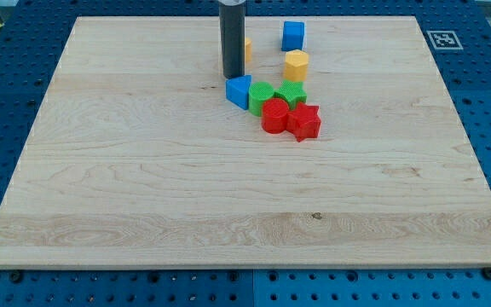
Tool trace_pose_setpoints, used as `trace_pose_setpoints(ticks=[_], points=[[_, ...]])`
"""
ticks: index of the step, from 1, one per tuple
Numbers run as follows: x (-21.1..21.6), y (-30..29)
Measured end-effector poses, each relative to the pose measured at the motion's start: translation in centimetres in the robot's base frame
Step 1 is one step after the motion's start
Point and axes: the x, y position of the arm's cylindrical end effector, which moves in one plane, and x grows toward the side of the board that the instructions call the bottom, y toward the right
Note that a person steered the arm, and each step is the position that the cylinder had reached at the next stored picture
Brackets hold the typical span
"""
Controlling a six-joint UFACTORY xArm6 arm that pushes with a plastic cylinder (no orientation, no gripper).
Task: Move the yellow heart into the blue triangle
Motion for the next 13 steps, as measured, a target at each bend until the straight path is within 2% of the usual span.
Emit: trace_pose_setpoints(ticks=[2, 3, 5, 6, 7, 8, 9, 10, 13], points=[[6.4, -0.6], [5.1, -0.6], [-1.9, -5.8], [-7.8, -4.9], [-9.6, 0.1], [-6.5, 3.8], [1.5, 1.3], [5.5, -1.2], [-6.0, 3.5]])
